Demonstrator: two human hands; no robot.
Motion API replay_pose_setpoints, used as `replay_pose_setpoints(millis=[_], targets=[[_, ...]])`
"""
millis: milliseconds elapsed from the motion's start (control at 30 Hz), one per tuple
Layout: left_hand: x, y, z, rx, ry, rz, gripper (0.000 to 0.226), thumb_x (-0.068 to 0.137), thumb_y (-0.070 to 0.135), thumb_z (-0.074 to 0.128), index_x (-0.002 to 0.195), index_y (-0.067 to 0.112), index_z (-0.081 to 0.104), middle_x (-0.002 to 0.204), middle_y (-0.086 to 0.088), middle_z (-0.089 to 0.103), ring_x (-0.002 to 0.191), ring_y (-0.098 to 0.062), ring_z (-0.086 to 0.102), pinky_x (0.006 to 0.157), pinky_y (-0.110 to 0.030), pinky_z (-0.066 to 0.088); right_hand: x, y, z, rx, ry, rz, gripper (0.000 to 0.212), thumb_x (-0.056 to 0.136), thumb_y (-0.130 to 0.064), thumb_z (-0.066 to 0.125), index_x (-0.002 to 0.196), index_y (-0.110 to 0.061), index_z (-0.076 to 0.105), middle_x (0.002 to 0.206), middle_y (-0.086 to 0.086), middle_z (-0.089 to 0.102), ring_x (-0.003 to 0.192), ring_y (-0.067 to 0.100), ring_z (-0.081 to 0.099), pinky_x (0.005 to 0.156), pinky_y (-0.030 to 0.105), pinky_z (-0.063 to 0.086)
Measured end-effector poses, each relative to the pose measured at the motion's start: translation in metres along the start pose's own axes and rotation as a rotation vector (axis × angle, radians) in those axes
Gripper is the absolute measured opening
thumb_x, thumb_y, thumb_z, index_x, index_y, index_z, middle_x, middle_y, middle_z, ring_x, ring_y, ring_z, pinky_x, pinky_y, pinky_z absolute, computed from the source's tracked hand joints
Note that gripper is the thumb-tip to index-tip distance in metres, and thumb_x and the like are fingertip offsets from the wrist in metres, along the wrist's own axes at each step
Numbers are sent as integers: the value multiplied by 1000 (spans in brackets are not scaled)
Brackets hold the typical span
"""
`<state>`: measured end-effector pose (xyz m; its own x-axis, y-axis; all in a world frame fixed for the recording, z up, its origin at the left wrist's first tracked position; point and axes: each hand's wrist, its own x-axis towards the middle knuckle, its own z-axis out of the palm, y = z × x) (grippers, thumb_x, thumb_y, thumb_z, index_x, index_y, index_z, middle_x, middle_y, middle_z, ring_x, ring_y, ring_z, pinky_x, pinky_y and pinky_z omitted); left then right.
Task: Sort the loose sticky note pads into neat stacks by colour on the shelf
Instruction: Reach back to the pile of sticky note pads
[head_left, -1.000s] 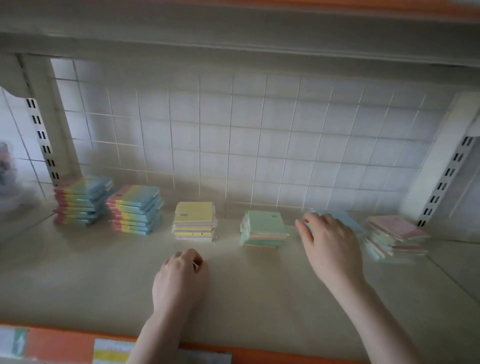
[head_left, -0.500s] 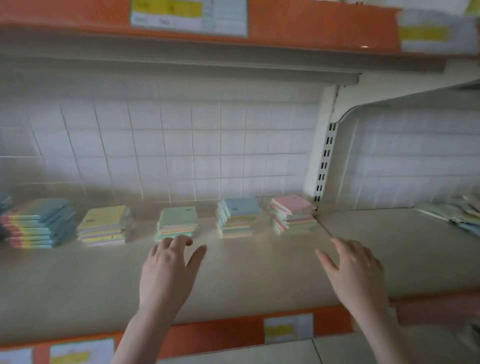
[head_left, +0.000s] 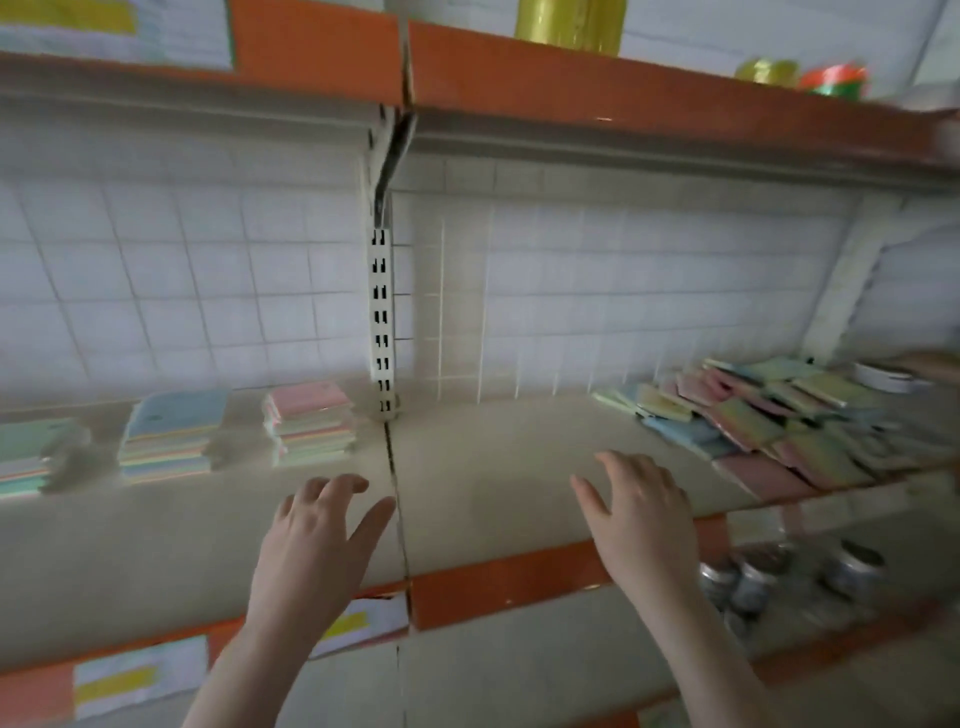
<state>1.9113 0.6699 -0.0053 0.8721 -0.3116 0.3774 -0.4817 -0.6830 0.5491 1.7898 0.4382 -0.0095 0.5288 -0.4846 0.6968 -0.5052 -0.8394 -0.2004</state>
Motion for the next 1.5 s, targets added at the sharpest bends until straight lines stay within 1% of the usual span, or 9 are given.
replay_pose_setpoints(millis=[167, 367, 533, 600, 733, 900, 1067, 1233, 1500], targets=[[16, 58, 34, -36, -25, 23, 39, 88, 45, 55, 120, 22, 58, 128, -6, 53, 122, -29, 43, 99, -36, 33, 25, 67, 0, -36, -31, 74, 32, 82, -31, 70, 101, -6, 68, 91, 14, 69, 84, 35, 65, 71, 42, 52], [42, 111, 95, -47, -84, 53, 42, 87, 49, 53, 119, 23, 59, 126, -5, 55, 118, -28, 47, 96, -37, 36, 54, 141, 15, -55, -5, 97, 26, 84, -30, 67, 99, -9, 67, 83, 9, 66, 77, 29, 63, 63, 36, 51], [72, 172, 139, -86, -156, 111, 45, 88, 49, 51, 124, 22, 57, 132, -4, 52, 123, -27, 44, 101, -37, 33, 83, 210, 16, -69, -58, 218, 31, 93, -37, 49, 109, -14, 61, 100, 4, 61, 92, 22, 57, 75, 33, 47], [79, 195, 149, -98, -163, 142, 45, 88, 49, 52, 124, 23, 56, 132, -2, 52, 124, -26, 43, 102, -36, 32, 94, 234, 14, -39, -71, 264, 32, 94, -34, 50, 116, -15, 59, 107, 5, 62, 98, 23, 56, 80, 34, 45], [83, 229, 172, -100, -165, 153, 43, 88, 49, 52, 124, 26, 56, 131, 0, 52, 123, -23, 43, 100, -33, 32, 107, 278, 9, 41, -135, 288, 33, 92, -33, 55, 119, -16, 59, 107, 5, 63, 99, 23, 56, 79, 31, 42], [75, 265, 212, -69, -147, 120, 45, 89, 49, 49, 127, 25, 53, 133, 1, 50, 123, -20, 44, 99, -31, 33, 119, 326, 7, 192, -412, 220, 50, 87, -49, 57, 130, -25, 49, 124, -3, 52, 115, 16, 48, 85, 25, 38], [61, 311, 253, -7, -109, 56, 47, 91, 48, 48, 132, 25, 48, 136, 3, 48, 123, -19, 42, 97, -28, 33, 133, 371, 9, 353, -636, 14, 66, 78, -55, 61, 137, -37, 37, 126, -19, 37, 125, 6, 37, 98, 20, 33], [62, 345, 283, 50, -92, 45, 51, 89, 47, 55, 133, 23, 47, 138, 2, 47, 123, -20, 43, 98, -29, 33, 143, 399, 15, 262, -655, -249, 80, 76, -64, 59, 143, -41, 22, 139, -22, 30, 131, 6, 26, 104, 20, 25], [67, 368, 301, 152, -176, 85, 66, 83, 51, 61, 141, 27, 39, 142, 7, 41, 130, -15, 33, 103, -28, 29, 151, 410, 26, 313, -683, -362, 82, 77, -64, 57, 146, -33, 22, 137, -16, 29, 131, 7, 24, 103, 20, 22]])
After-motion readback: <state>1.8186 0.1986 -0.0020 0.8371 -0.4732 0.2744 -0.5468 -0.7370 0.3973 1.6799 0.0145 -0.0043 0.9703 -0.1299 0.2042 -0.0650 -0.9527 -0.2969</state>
